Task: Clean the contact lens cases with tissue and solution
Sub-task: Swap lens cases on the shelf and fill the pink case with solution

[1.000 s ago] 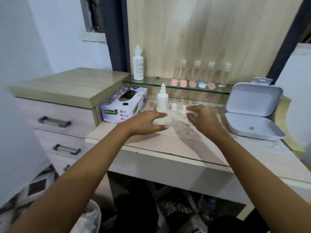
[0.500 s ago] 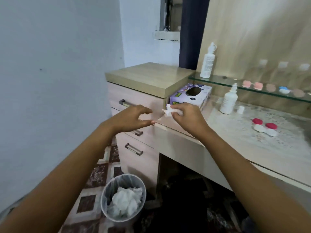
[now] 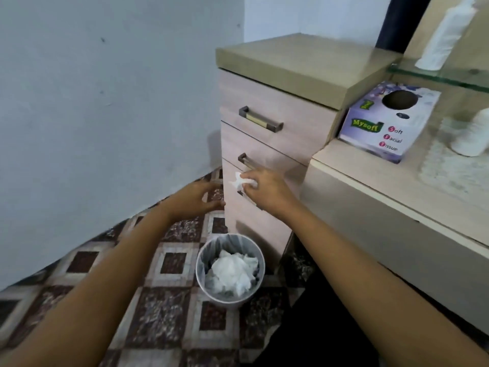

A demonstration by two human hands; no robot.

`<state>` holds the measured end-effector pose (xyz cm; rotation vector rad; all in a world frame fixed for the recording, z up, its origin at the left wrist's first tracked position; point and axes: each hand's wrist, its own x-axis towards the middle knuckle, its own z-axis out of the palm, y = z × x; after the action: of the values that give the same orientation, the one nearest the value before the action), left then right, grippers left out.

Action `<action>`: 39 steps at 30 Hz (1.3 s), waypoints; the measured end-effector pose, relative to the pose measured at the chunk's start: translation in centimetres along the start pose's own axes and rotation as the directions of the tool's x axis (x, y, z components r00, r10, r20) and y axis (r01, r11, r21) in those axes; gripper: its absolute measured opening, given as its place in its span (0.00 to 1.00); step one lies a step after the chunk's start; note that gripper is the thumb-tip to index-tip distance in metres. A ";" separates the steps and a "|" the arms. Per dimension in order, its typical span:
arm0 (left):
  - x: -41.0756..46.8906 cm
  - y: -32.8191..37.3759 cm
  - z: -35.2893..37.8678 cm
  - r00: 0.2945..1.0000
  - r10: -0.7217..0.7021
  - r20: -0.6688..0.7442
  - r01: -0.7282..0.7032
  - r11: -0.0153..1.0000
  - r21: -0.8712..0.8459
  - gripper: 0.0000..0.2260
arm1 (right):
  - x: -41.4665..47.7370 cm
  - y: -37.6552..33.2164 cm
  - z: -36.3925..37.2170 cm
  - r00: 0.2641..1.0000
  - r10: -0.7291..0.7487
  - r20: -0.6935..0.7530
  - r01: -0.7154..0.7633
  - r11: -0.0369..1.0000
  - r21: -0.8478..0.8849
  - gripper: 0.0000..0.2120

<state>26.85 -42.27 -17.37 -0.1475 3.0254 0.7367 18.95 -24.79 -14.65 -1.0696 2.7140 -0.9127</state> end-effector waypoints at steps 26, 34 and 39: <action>0.6 -9.1 12.0 0.929 -0.219 0.300 0.261 0.959 -0.108 0.26 | 1.6 8.0 13.4 0.846 0.252 0.470 -0.261 0.964 -0.047 0.18; 3.5 -6.0 5.9 0.987 -0.116 0.108 0.125 0.989 -0.083 0.26 | 5.0 4.8 6.6 0.958 0.008 0.288 0.022 0.995 -0.102 0.21; 4.9 -2.5 1.4 0.999 -0.028 -0.031 0.027 0.999 -0.045 0.25 | 5.2 3.0 1.0 0.982 -0.068 0.178 0.094 0.985 -0.142 0.21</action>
<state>22.20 -44.22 -19.95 -0.2031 3.0311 0.8075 13.54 -26.89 -16.42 -1.2321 2.6469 -0.6008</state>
